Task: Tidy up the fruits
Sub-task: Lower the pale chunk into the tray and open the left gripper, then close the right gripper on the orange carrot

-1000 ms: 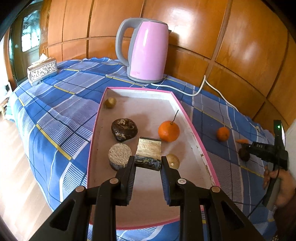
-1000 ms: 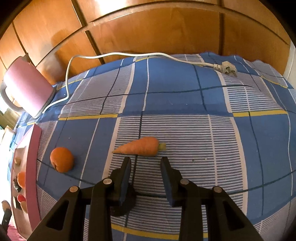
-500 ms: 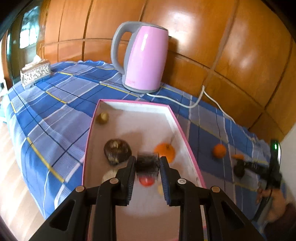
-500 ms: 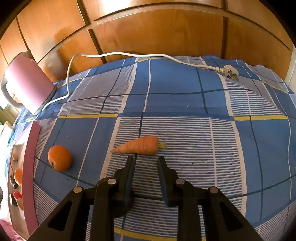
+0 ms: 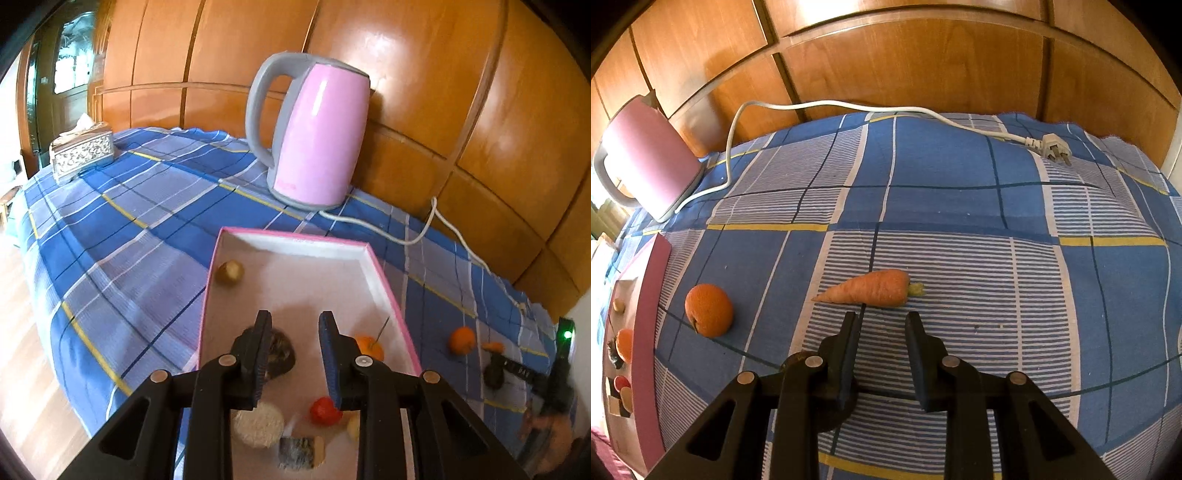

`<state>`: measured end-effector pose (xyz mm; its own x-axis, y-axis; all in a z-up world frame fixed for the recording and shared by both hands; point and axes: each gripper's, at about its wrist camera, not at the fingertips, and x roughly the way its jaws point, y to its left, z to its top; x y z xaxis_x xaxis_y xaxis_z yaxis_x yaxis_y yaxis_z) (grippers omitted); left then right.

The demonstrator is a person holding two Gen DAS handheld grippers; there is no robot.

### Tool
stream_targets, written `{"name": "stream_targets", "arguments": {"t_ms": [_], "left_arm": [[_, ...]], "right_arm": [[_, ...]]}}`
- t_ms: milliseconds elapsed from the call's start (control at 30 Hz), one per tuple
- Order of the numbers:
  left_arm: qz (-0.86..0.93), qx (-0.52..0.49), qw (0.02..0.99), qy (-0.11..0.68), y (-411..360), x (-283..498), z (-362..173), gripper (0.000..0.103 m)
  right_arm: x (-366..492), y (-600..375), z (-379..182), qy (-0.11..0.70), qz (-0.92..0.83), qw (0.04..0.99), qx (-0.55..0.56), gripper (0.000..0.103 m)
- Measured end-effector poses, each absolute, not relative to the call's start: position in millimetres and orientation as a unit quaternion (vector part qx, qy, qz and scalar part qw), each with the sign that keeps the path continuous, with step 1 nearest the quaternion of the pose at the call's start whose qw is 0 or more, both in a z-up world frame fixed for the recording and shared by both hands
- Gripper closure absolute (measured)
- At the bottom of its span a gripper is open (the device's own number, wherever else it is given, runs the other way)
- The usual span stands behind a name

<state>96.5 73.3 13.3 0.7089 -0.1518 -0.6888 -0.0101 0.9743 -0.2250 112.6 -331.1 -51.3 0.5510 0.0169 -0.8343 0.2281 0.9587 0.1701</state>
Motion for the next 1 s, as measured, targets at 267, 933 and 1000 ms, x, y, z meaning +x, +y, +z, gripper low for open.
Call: {"name": "stream_targets", "arguments": {"t_ms": [267,933,1000], "left_arm": [[-0.038,-0.077,0.921,0.380,62,62,3,0.052],[-0.036,-0.090,0.915,0.391,62,36,-3,0.046],[-0.034,-0.092,0.915,0.391,62,34,-3,0.043]], "right_arm": [[110,-332,-49,0.473,-0.058,0.872,0.114,0.069],[129,-297,-45,0.462,-0.035,0.880,-0.107,0.058],[132,-298,-45,0.464,-0.029,0.879,-0.109,0.063]]}}
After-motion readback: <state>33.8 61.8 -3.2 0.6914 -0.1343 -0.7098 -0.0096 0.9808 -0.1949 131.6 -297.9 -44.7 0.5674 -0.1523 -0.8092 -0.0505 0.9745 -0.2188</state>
